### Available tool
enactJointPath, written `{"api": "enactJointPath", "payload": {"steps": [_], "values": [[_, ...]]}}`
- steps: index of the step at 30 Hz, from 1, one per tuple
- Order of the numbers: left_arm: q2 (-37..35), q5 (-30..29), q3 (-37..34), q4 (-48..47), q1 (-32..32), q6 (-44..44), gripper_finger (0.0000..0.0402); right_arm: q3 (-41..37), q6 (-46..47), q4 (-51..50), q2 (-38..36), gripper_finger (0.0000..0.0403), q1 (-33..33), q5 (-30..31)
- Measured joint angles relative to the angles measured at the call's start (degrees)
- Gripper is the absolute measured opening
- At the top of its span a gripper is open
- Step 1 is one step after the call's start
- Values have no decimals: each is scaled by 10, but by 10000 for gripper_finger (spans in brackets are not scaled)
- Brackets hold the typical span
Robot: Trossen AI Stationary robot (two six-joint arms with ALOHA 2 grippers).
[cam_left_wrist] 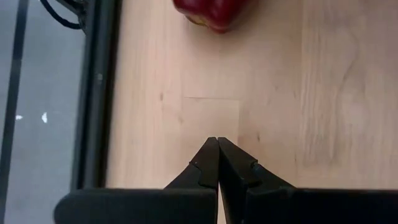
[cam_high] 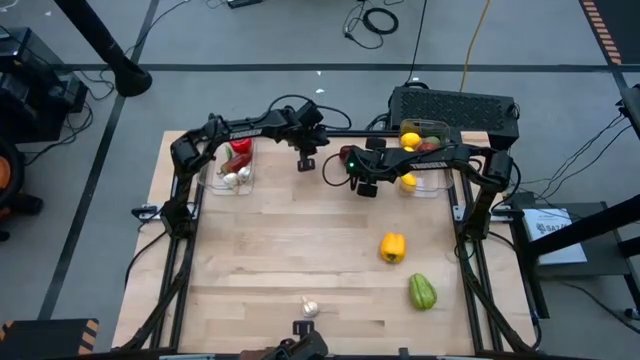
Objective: Sort produce into baskets
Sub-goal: Put the apple into the right transparent bin
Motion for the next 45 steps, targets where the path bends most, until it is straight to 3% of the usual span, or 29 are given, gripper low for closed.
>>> {"api": "enactJointPath", "payload": {"steps": [4,12,22,36,45], "values": [[0,2,-22,16,-4,1,2,0,-17,1,0,147,1,27],[0,2,-57,77,-7,1,2,0,-67,44,0,145,-1,26],[0,2,-64,126,-7,6,2,0,-86,47,0,135,-9,45],[0,2,-63,157,-12,17,2,0,-210,77,8,140,-38,36],[0,2,-63,157,-12,18,2,0,-186,88,21,143,-25,-11]]}}
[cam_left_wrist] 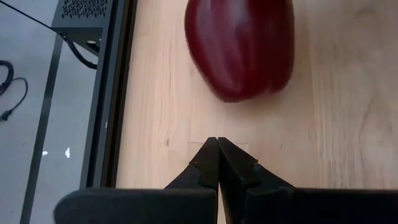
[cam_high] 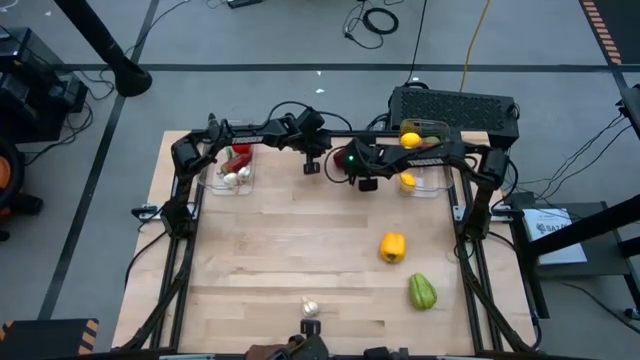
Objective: Sort produce into baskets
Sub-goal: Put the apple into the right transparent bin
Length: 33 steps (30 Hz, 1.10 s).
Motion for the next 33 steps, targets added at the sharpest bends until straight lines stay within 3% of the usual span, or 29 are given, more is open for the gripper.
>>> {"api": "enactJointPath", "payload": {"steps": [9,16,26,33], "values": [[0,-19,0,-13,5,13,2,0,63,-38,-3,143,34,12],[0,-14,0,-15,5,13,2,0,112,-30,-3,143,21,34],[0,25,0,-3,2,13,2,0,148,-18,-3,143,19,-44],[0,30,0,-7,-9,12,2,0,182,-17,-3,143,35,-59]]}}
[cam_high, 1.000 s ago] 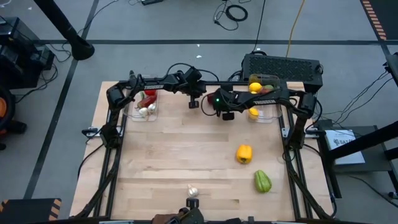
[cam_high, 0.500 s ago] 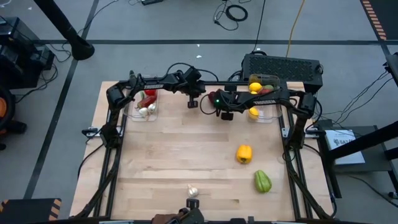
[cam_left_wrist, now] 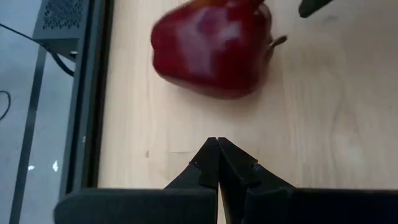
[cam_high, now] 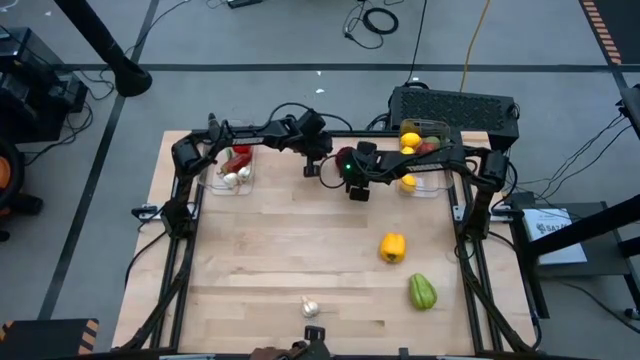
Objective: Sort produce into baskets
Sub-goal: Put the apple into the right transparent bin
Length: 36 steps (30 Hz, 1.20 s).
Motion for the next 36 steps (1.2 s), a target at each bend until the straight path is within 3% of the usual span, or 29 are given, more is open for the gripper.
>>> {"api": "enactJointPath", "payload": {"steps": [9,19,28,32,36], "values": [[0,0,0,-31,-23,0,2,0,12,-4,0,143,25,0],[0,-5,0,3,-30,-4,2,0,28,16,0,142,44,14],[10,-6,0,4,-23,-14,2,0,-9,26,-2,112,30,35],[13,-38,0,-35,-10,-14,2,0,-26,39,-2,95,13,34],[13,-34,0,-78,18,-30,2,0,-41,57,-2,73,0,31]]}}
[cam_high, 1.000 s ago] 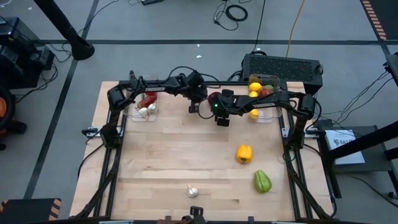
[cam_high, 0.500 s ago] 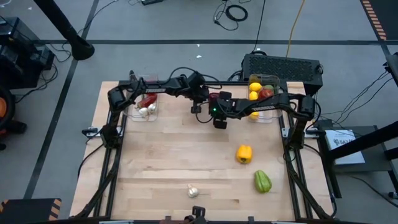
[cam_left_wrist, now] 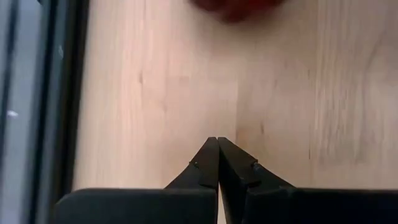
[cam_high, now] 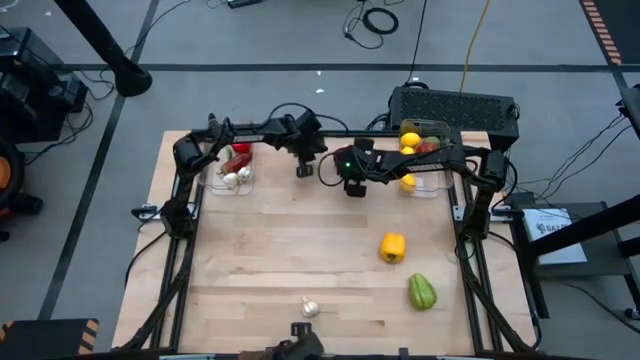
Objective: Sort produce into baskets
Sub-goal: Put the apple into the right transparent bin
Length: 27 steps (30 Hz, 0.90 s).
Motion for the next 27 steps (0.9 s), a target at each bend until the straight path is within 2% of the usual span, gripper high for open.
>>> {"api": "enactJointPath", "payload": {"steps": [4,11,15,20,27], "values": [[-1,35,0,-18,15,-6,2,0,-12,5,0,45,-13,-2],[-1,37,0,-19,16,-11,2,0,-21,-7,0,11,-35,1],[-1,38,0,-16,10,-12,2,0,17,-17,-3,3,-37,2],[-1,42,0,6,1,-15,2,0,76,-66,-15,11,-17,2],[-1,53,0,72,-19,-15,2,0,76,-63,-14,50,22,1]]}}
